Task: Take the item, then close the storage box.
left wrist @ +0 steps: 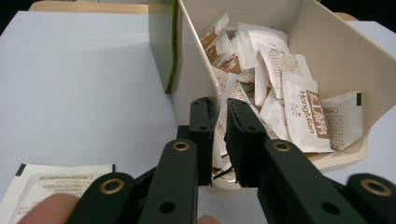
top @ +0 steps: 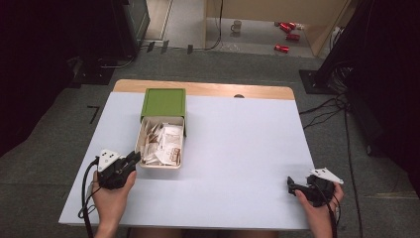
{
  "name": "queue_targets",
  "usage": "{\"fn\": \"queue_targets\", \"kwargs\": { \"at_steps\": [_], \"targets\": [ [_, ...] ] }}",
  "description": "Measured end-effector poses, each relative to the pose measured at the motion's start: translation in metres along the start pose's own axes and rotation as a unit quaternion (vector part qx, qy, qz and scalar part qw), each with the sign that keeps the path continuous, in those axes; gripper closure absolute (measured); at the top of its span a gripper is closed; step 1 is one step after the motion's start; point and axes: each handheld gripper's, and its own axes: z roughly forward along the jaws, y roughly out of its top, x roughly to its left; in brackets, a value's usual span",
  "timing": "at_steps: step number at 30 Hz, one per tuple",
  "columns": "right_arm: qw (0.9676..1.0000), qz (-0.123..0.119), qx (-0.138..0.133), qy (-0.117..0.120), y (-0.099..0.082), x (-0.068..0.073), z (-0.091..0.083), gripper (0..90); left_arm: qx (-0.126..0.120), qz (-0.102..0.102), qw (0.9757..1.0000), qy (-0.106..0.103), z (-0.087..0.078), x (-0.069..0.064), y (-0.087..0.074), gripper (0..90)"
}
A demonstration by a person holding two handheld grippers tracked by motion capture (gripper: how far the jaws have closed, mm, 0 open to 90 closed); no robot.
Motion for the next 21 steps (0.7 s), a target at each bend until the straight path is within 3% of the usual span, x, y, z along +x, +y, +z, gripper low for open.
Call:
{"fn": "queue_targets", "kwargs": {
  "at_steps": [14, 21],
  "targets": [
    [1.0, 0.0, 0.0, 0.0, 0.0, 0.0, 0.0, 0.0, 0.021, 0.005, 0.9998, 0.003, 0.014, 0.004, -0.012, 83.5],
    [1.0, 0.0, -0.001, 0.0, 0.0, 0.0, 0.0, 0.0, 0.018, 0.002, 0.9998, 0.006, 0.013, 0.003, -0.011, 86.5]
  ]
}}
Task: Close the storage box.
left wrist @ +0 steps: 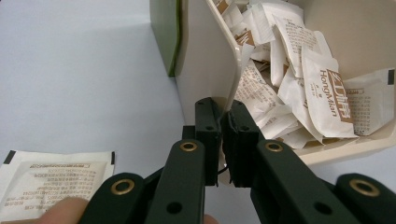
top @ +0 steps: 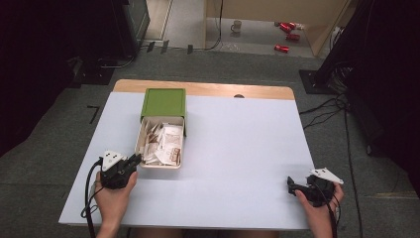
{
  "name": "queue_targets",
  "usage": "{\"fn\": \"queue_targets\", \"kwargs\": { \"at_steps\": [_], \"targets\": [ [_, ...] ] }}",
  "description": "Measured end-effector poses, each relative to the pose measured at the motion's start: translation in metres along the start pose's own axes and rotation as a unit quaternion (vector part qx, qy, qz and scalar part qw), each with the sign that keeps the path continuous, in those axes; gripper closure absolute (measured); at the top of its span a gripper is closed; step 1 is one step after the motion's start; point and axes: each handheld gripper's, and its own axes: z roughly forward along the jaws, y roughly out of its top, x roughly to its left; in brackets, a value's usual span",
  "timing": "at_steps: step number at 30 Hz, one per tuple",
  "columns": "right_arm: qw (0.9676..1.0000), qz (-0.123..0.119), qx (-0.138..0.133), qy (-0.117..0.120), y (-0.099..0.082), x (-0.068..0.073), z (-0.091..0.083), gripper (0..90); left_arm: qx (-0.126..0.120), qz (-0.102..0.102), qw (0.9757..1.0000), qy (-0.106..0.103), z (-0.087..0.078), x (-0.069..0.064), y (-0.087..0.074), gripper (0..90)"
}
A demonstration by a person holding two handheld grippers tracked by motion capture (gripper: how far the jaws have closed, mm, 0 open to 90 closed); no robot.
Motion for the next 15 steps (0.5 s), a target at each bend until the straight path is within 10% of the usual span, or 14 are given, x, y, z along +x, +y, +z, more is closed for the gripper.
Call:
{"fn": "queue_targets", "kwargs": {
  "at_steps": [15],
  "targets": [
    [1.0, 0.0, 0.0, 0.0, 0.0, 0.0, 0.0, 0.0, 0.01, -0.035, 0.9993, 0.012, 0.0, -0.002, 0.011, 88.1]
  ]
}}
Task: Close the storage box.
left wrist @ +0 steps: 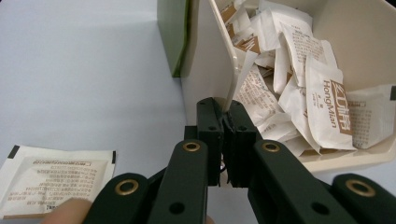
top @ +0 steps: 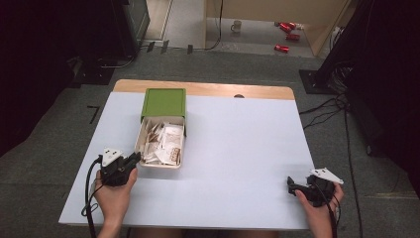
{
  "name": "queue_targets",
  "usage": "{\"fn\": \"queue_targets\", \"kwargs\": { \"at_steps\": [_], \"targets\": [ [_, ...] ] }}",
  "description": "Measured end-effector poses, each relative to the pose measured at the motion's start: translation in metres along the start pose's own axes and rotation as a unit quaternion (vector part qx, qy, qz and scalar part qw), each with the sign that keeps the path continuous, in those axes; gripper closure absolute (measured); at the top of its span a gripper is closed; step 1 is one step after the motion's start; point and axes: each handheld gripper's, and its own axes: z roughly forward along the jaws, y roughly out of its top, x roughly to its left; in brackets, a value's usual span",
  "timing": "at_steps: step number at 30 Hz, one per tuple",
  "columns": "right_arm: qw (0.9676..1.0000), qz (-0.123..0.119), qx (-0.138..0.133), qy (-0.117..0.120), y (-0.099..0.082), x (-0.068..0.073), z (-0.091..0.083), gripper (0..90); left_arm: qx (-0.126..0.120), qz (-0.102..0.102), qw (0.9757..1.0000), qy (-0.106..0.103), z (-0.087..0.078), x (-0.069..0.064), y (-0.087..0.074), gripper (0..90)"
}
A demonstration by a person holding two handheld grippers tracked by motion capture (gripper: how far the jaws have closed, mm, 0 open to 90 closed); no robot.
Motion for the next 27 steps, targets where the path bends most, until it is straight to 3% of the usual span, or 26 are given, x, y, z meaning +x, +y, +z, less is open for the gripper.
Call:
{"fn": "queue_targets", "kwargs": {
  "at_steps": [3, 11, 27],
  "targets": [
    [1.0, 0.0, 0.0, 0.0, 0.0, 0.0, 0.0, 0.0, -0.009, -0.016, 0.9998, 0.004, 0.0, -0.003, 0.003, 87.8],
    [1.0, 0.0, 0.0, 0.0, 0.0, 0.0, 0.0, 0.0, -0.003, -0.018, 0.9998, -0.003, 0.007, -0.01, 0.008, 87.0],
    [1.0, 0.0, 0.0, 0.0, 0.0, 0.0, 0.0, 0.0, -0.001, -0.021, 0.9998, 0.001, 0.026, -0.001, 0.024, 87.2]
  ]
}}
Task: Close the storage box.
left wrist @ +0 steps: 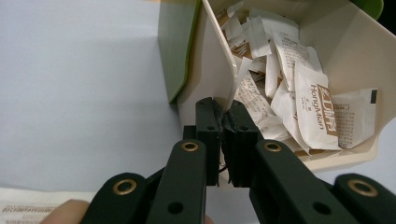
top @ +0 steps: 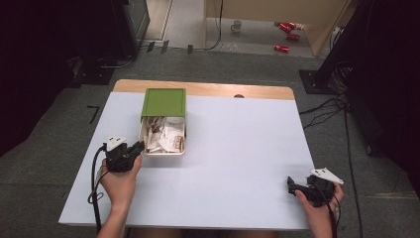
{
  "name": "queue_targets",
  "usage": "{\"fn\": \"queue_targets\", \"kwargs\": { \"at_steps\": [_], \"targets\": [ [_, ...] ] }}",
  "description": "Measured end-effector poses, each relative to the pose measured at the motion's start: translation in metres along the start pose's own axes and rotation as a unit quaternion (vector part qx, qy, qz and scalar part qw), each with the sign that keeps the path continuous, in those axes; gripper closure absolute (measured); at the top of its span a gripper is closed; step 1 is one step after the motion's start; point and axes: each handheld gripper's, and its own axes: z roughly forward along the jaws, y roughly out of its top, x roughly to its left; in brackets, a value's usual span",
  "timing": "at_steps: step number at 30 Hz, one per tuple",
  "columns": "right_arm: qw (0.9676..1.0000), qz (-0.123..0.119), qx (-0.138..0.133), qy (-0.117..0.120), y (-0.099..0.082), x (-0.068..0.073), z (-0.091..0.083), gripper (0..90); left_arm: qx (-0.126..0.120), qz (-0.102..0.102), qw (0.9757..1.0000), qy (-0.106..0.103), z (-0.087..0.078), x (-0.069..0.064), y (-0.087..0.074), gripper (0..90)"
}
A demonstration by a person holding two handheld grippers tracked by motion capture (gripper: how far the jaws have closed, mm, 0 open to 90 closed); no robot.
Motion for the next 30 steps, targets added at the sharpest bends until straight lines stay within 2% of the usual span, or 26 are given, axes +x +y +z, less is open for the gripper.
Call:
{"fn": "queue_targets", "kwargs": {
  "at_steps": [16, 30],
  "targets": [
    [1.0, -0.001, 0.0, 0.0, 0.0, 0.0, 0.0, 0.0, -0.005, 0.002, 1.0, 0.003, 0.011, 0.003, 0.008, 87.3],
    [1.0, 0.0, 0.0, 0.0, 0.0, 0.0, 0.0, 0.0, -0.006, 0.014, 0.9998, 0.009, 0.021, 0.004, 0.015, 88.1]
  ]
}}
